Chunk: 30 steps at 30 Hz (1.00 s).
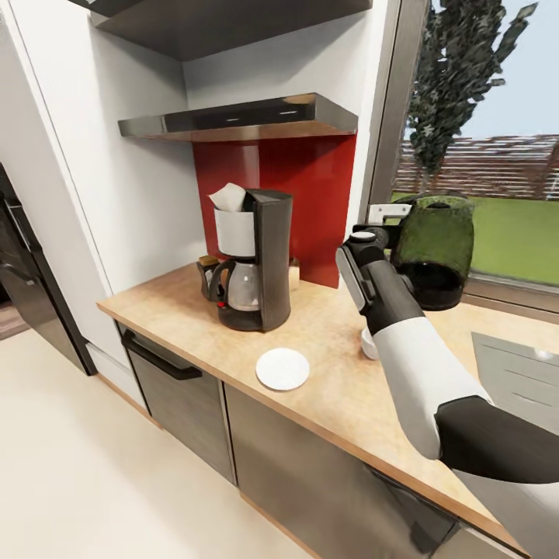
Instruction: Set up a coffee station on the kitchen countertop: keep the coffee maker on the countertop, move the bottle of coffee from the kitchen shelf to the counter next to the coffee maker, place a paper coffee filter on top of the coffee maker, put the saucer next to the coffee maker with the coffee cup on the saucer, and place the electric kettle next to the coffee maker.
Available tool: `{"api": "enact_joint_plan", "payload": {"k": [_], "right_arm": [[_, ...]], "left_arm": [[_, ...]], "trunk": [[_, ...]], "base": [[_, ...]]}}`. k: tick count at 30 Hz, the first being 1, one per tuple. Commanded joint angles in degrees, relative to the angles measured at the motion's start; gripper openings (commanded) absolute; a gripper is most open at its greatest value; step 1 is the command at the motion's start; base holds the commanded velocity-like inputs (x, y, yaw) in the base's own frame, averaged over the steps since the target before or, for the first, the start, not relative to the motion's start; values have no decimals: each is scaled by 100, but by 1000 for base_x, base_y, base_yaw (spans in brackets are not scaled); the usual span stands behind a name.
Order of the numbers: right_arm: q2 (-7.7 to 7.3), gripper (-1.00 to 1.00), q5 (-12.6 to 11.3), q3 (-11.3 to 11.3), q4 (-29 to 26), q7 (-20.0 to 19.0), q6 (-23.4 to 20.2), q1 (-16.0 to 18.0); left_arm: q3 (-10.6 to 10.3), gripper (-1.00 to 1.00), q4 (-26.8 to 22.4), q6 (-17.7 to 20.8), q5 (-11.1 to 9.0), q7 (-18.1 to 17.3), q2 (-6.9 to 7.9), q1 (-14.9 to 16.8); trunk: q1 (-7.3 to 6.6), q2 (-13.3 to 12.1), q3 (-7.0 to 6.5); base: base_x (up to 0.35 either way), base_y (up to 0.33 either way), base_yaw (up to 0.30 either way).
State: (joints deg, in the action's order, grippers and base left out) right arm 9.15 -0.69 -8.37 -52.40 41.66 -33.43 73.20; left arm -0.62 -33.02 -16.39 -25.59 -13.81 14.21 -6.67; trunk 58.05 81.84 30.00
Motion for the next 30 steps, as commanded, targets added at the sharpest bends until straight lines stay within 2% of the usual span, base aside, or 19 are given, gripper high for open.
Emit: {"api": "enact_joint_plan", "payload": {"k": [1, 17, 30], "right_arm": [[3, -100, 9, -16, 0, 26, -40, 8], [8, -100, -1, -16, 2, 18, -25, 2], [8, -100, -6, -9, 4, 17, -11, -7]], "left_arm": [[-2, 100, -2, 0, -60, -34, 2, -1], [71, 100, -2, -3, -60, -34, 2, -1], [134, 100, -2, 0, -60, -34, 2, -1]], "trunk": [[2, 3, 5], [2, 3, 5], [2, 3, 5]], "base": [[122, 181, 0], [65, 75, 0], [151, 142, 0]]}}
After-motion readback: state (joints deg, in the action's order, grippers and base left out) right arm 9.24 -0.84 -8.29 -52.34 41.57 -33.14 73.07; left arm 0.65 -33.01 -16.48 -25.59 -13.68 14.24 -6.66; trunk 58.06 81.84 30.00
